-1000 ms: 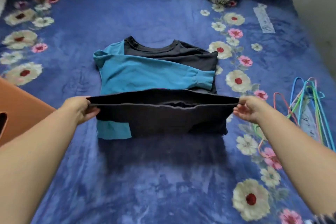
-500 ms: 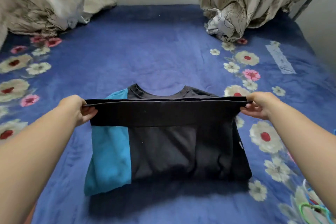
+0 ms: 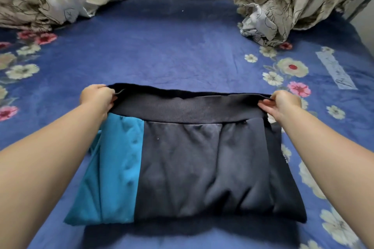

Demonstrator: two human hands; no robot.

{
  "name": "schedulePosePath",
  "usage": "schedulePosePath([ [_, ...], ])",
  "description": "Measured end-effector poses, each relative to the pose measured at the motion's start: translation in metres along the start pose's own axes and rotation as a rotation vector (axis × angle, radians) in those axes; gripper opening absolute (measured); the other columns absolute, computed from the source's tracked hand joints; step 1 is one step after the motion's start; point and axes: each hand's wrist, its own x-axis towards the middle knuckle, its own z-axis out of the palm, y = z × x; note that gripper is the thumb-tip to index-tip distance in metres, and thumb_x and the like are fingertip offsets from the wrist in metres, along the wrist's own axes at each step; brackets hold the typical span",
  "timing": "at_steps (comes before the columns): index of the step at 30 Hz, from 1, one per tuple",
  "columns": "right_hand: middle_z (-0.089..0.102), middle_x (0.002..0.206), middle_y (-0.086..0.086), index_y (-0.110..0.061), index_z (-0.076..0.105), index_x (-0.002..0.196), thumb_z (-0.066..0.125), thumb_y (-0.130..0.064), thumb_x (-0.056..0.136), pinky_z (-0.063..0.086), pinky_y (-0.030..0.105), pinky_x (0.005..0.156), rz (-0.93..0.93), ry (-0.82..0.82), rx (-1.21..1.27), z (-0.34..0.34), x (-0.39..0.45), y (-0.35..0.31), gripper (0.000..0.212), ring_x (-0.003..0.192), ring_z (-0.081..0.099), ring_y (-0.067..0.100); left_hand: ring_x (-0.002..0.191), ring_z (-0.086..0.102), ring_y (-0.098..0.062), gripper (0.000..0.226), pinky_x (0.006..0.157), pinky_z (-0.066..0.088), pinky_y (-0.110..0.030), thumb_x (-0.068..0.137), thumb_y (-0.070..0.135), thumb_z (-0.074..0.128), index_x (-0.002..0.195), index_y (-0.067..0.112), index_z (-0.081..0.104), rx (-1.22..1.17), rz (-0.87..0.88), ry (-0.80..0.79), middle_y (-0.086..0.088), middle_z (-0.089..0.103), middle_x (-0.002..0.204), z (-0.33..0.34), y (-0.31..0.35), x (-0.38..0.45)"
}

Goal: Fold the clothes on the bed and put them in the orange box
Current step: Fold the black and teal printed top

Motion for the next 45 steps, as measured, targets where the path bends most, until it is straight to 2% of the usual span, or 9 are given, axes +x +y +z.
schedulePosePath([
  [2,0.052,0.091,0.01,-0.011,0.049,0.106,0.043,-0.003,0.093,0.045,0.033,0.077,-0.121,-0.16,-0.226,0.007,-0.003,0.009,0.016,0.073,0.052,0.018,0.118,0.048,-0.024,0.063,0.096,0.039,-0.032,0.093,0.009,0.054,0.146,0.013,0.021,0.249,0.138,-0.107,-0.009,0.039,0.138,0.002,-0.009,-0.004],
  [4,0.05,0.113,0.008,-0.013,0.038,0.136,0.049,-0.015,0.093,0.039,0.036,0.086,-0.299,-0.243,-0.676,0.003,-0.009,0.028,0.044,0.085,0.051,0.019,0.123,0.044,-0.03,0.073,0.089,0.036,-0.033,0.09,0.014,0.057,0.148,0.015,0.014,0.586,0.187,-0.161,-0.018,0.033,0.143,-0.004,-0.03,-0.016],
  [10,0.036,0.14,0.02,-0.002,0.036,0.132,0.051,-0.048,0.088,0.03,0.047,0.104,-0.389,0.075,-1.324,-0.05,-0.043,0.106,0.065,0.132,0.029,0.035,0.132,0.027,-0.037,0.072,0.103,0.029,-0.048,0.084,0.049,0.057,0.132,-0.001,0.039,1.044,0.131,0.136,-0.021,0.034,0.141,-0.043,-0.116,-0.051],
  [14,0.031,0.144,0.022,-0.005,0.019,0.143,0.059,-0.056,0.08,0.029,0.046,0.104,-0.126,0.108,-1.114,-0.076,-0.048,0.134,0.091,0.133,0.03,0.038,0.128,0.033,-0.042,0.09,0.104,0.029,-0.047,0.075,0.063,0.061,0.138,0.008,0.028,0.93,-0.074,0.132,-0.025,0.034,0.139,-0.061,-0.133,-0.063],
  [21,0.05,0.131,0.022,0.006,0.047,0.126,0.053,-0.043,0.09,0.039,0.039,0.092,-0.097,0.066,-0.885,-0.093,-0.05,0.146,0.061,0.118,0.048,0.038,0.113,0.049,-0.039,0.064,0.084,0.038,-0.039,0.086,0.05,0.055,0.125,-0.001,0.05,0.863,-0.012,0.019,-0.02,0.053,0.126,-0.075,-0.14,-0.067],
  [28,0.045,0.133,0.029,0.007,0.046,0.129,0.032,-0.033,0.1,0.033,0.04,0.098,-0.231,0.092,-1.032,-0.138,-0.106,0.135,0.051,0.124,0.041,0.042,0.114,0.047,-0.036,0.046,0.082,0.036,-0.036,0.098,0.04,0.035,0.119,0.002,0.05,1.379,0.14,-0.109,-0.019,0.053,0.124,-0.1,-0.126,-0.121],
  [35,0.043,0.134,0.034,0.012,0.047,0.127,0.029,-0.026,0.101,0.031,0.041,0.102,-0.022,0.099,-1.062,-0.232,-0.181,0.193,0.049,0.125,0.04,0.044,0.138,0.028,-0.026,0.063,0.111,0.029,-0.042,0.092,0.033,0.042,0.149,0.017,0.019,1.881,-0.226,-0.421,-0.002,0.021,0.154,-0.137,-0.173,-0.211],
  [41,0.039,0.136,0.035,0.016,0.041,0.129,0.025,-0.027,0.102,0.028,0.038,0.103,0.043,0.108,-1.103,-0.272,-0.212,0.21,0.053,0.128,0.037,0.043,0.133,0.037,-0.018,0.051,0.101,0.037,-0.028,0.092,0.023,0.049,0.141,0.018,0.035,2.16,-0.205,-0.475,0.002,0.034,0.146,-0.139,-0.205,-0.269],
  [45,0.04,0.135,0.035,0.014,0.04,0.13,0.028,-0.026,0.102,0.029,0.038,0.102,-0.003,0.079,-1.085,-0.281,-0.223,0.216,0.051,0.127,0.037,0.043,0.108,0.057,-0.018,0.035,0.07,0.043,-0.023,0.085,0.012,0.053,0.119,0.019,0.056,2.355,-0.046,-0.444,0.004,0.057,0.121,-0.134,-0.209,-0.289],
])
